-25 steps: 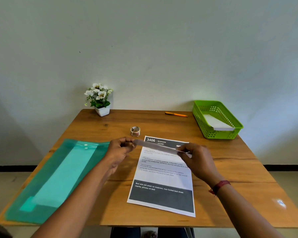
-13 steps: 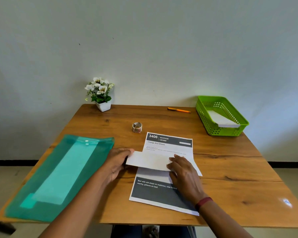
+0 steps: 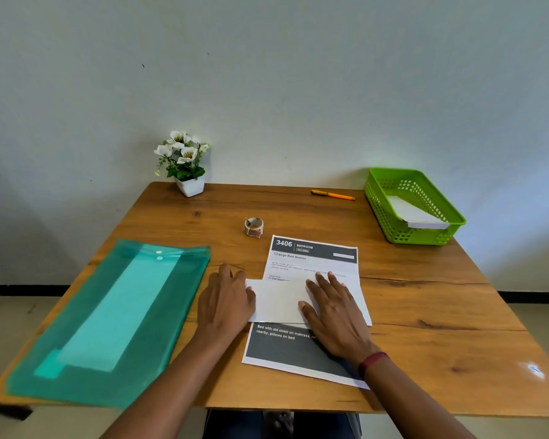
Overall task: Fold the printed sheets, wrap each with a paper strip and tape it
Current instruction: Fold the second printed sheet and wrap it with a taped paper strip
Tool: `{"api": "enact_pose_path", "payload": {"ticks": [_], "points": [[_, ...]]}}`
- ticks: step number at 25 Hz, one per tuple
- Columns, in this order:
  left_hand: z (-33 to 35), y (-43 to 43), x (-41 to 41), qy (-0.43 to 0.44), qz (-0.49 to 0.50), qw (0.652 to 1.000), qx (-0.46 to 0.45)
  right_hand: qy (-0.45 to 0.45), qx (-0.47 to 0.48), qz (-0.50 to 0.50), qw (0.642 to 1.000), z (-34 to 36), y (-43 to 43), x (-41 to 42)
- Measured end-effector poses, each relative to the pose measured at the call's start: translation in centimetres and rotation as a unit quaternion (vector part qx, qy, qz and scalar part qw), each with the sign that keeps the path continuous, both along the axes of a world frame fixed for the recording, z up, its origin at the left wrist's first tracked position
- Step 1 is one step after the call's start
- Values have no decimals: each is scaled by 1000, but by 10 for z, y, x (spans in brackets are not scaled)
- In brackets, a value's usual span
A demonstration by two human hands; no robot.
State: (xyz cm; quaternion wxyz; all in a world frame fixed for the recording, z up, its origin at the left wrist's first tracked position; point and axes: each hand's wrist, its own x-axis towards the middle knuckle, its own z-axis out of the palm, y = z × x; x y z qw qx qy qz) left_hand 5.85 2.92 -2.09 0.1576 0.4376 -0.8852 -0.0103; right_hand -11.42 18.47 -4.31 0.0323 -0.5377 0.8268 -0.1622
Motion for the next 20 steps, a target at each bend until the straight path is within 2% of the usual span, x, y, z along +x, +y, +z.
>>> {"api": "enact_pose_path", "payload": {"ticks": [3, 5, 7, 12, 20], "points": [[-8, 12, -11, 5, -91, 996, -26, 7, 13, -1, 1000, 3, -9, 5], [-14, 20, -20, -14, -157, 987, -9, 28, 20, 13, 999, 2, -15, 9], [-21, 25, -26, -52, -184, 981, 27, 34, 26, 23, 999, 1, -18, 11], [-31, 22, -29, -114, -184, 975, 52, 41, 70, 35, 996, -7, -19, 11], [-34, 20, -28, -124, -160, 977, 69, 26, 95, 10, 995, -11, -7, -2]]}}
